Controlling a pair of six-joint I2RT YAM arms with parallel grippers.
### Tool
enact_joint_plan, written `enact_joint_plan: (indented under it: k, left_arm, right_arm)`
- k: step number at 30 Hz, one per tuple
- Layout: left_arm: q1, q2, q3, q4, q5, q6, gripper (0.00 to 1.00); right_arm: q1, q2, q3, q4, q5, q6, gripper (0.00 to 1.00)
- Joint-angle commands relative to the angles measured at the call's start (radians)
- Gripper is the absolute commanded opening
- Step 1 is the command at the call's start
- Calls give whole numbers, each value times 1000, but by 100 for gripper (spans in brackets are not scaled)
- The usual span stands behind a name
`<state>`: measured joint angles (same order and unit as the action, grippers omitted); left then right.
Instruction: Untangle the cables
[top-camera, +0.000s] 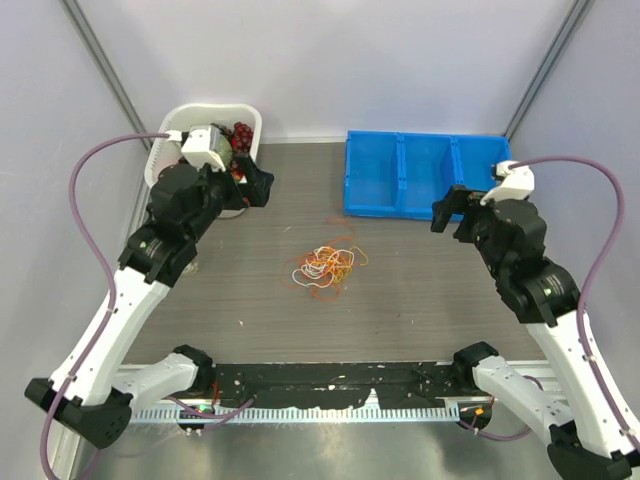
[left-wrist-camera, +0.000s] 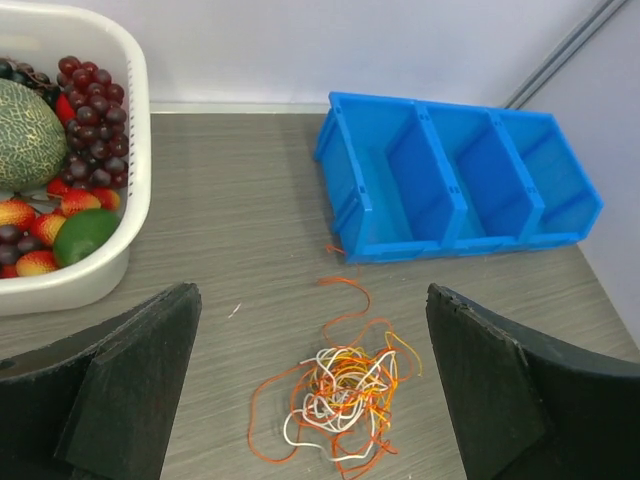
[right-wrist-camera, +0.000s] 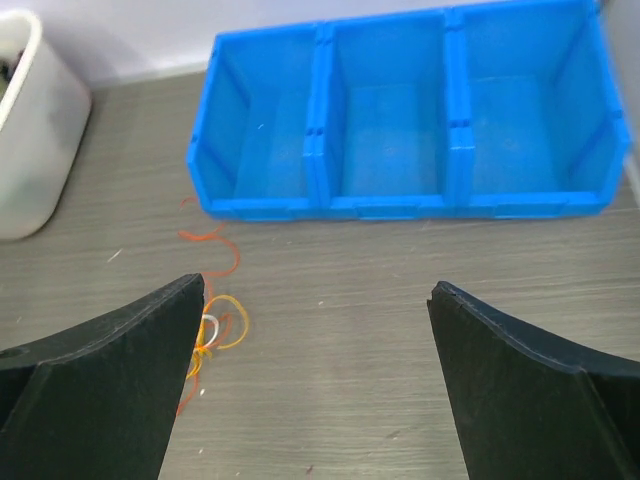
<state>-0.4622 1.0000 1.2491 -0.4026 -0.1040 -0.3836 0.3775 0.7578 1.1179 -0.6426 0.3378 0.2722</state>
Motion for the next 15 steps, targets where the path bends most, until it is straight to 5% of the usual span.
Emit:
enact_joint_plan:
  k: [1, 8, 15]
  left_arm:
    - [5, 86, 58, 10, 15, 31, 100]
    - [5, 146, -94, 174, 237, -7, 100]
    - [10, 238, -148, 199, 412, -95, 100]
  right_arm:
    - [-3, 55, 0, 101, -176, 7, 99]
    - [-3, 211, -84, 144, -426, 128, 99]
    - [20, 354, -285, 479, -716, 280, 99]
